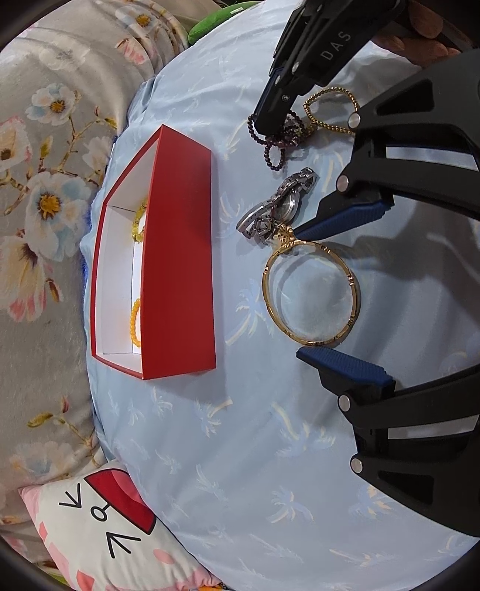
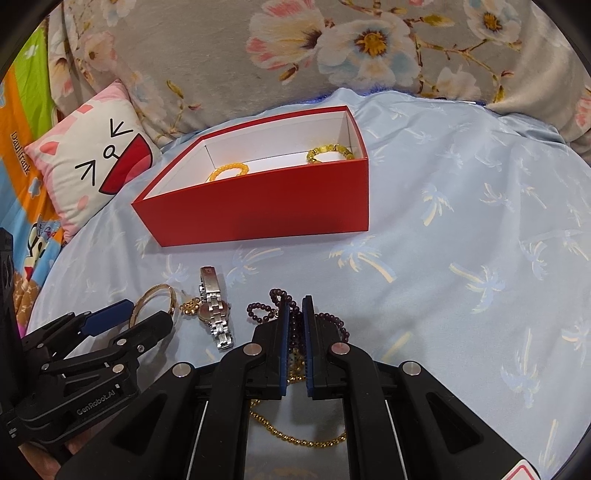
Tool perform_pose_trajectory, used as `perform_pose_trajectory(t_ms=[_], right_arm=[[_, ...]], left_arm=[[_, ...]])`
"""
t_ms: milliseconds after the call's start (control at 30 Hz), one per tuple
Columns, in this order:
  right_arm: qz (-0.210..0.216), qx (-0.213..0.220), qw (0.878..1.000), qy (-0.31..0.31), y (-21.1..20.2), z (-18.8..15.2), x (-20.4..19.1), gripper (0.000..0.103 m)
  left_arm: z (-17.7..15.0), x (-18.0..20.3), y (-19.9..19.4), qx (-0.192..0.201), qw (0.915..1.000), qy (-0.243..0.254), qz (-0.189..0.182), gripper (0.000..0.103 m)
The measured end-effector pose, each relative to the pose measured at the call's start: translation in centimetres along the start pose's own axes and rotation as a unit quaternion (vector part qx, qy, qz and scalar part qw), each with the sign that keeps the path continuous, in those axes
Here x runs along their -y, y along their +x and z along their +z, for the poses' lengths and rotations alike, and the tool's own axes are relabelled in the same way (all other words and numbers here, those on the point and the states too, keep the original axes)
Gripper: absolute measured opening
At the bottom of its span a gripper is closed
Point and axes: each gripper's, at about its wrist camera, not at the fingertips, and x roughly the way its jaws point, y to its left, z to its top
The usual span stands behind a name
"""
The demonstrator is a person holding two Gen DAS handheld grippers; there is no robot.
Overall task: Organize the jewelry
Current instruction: 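Lift both bracelets over the red box and lower them inside, opening both tools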
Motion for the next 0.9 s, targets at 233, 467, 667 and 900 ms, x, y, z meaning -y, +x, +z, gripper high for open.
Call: perform_pose_trajectory(t_ms=[233, 467, 667, 900], right_arm=[[0.009, 0.008, 1.000, 0.003, -1.1, 0.0, -0.2, 0.006], [0.019, 0.020, 1.000, 0.003, -2.7, 0.4, -0.6, 0.006], [0.026, 0.032, 0.999, 0.001, -3.9, 1.0, -0.9, 0.006], [0.025, 0.049, 0.999, -0.001, -4.9, 2.3, -0.8, 0.006]], left_arm=[[0.0, -0.4, -1.2, 0.011, 0.9999, -0.008, -0.003, 0.056], [0.7, -0.8, -3.2, 0.027, 0.9995, -0.015, -0.004, 0.056], [1.5, -0.8, -4.9, 0.046, 0.9988, -0.013, 0.001, 0.056], [3.5, -0.9, -6.0, 0.068, 0.9976, -0.011, -0.002, 0.056]])
